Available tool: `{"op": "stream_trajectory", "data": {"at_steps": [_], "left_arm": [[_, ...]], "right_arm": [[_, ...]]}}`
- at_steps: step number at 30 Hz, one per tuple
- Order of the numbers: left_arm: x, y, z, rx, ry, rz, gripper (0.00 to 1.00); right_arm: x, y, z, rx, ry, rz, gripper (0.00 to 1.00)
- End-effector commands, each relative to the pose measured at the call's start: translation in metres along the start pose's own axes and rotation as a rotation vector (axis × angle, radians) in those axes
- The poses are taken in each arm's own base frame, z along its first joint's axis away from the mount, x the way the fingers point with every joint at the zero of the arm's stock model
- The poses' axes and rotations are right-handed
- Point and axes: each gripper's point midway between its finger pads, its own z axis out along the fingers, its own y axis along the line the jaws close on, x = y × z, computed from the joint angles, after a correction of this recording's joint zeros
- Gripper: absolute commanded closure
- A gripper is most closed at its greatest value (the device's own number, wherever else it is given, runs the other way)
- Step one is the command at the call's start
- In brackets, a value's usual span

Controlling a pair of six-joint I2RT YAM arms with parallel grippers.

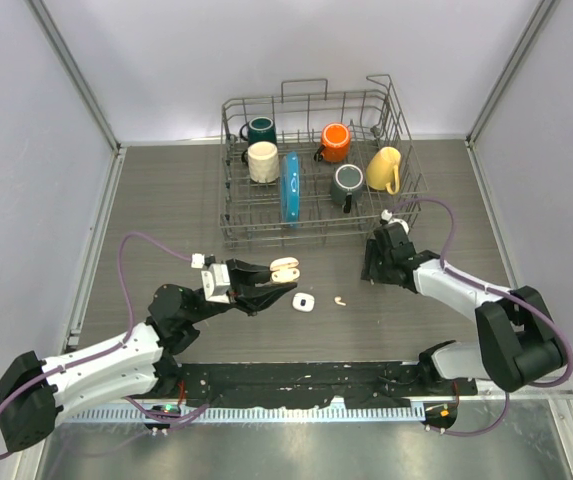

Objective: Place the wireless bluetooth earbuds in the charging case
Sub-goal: Adjust the earbud at the center of the board.

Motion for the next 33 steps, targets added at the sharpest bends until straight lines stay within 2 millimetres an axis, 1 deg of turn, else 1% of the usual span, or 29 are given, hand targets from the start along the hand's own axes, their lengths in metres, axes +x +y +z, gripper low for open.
{"op": "stream_trajectory", "data": {"at_steps": [1,6,13,21,22,24,26,27,28,30,31,33], "left_arm": [[-0.012,0.001,0.003,-0.004,-0.038,0.028,1.0],[-0.012,0.002,0.003,-0.007,-0.037,0.025,1.0],[-0.014,0.002,0.003,-0.011,-0.04,0.026,1.0],[-0.011,0.003,0.004,-0.012,-0.036,0.016,1.0],[-0.011,0.003,0.004,-0.012,-0.036,0.015,1.0],[-0.011,0.003,0.004,-0.011,-0.036,0.013,1.0],[-0.011,0.003,0.004,-0.013,-0.035,0.014,1.0],[-0.01,0.003,0.003,-0.013,-0.033,0.012,1.0],[-0.01,0.003,0.003,-0.013,-0.035,0.011,1.0],[-0.01,0.002,0.004,-0.012,-0.033,0.011,1.0],[-0.01,0.003,0.003,-0.013,-0.035,0.011,1.0],[-0.009,0.003,0.003,-0.015,-0.034,0.012,1.0]], "right_arm": [[-0.011,0.007,0.008,-0.031,-0.031,0.017,0.5],[-0.004,0.007,0.01,-0.032,-0.004,0.047,0.57],[0.012,0.0,0.01,-0.013,0.035,0.072,0.63],[0.028,-0.007,0.008,0.013,0.056,0.143,0.73],[0.032,-0.009,0.007,0.016,0.063,0.149,0.74],[0.033,-0.008,0.005,0.009,0.059,0.176,0.78],[0.04,-0.01,0.003,0.013,0.071,0.194,0.81],[0.041,-0.008,0.001,-0.001,0.069,0.209,0.81],[0.046,-0.01,0.0,0.008,0.082,0.217,0.81],[0.047,-0.011,-0.003,0.013,0.075,0.246,0.82],[0.053,-0.016,-0.005,0.033,0.087,0.257,0.81],[0.052,-0.016,-0.009,0.029,0.072,0.276,0.82]]}}
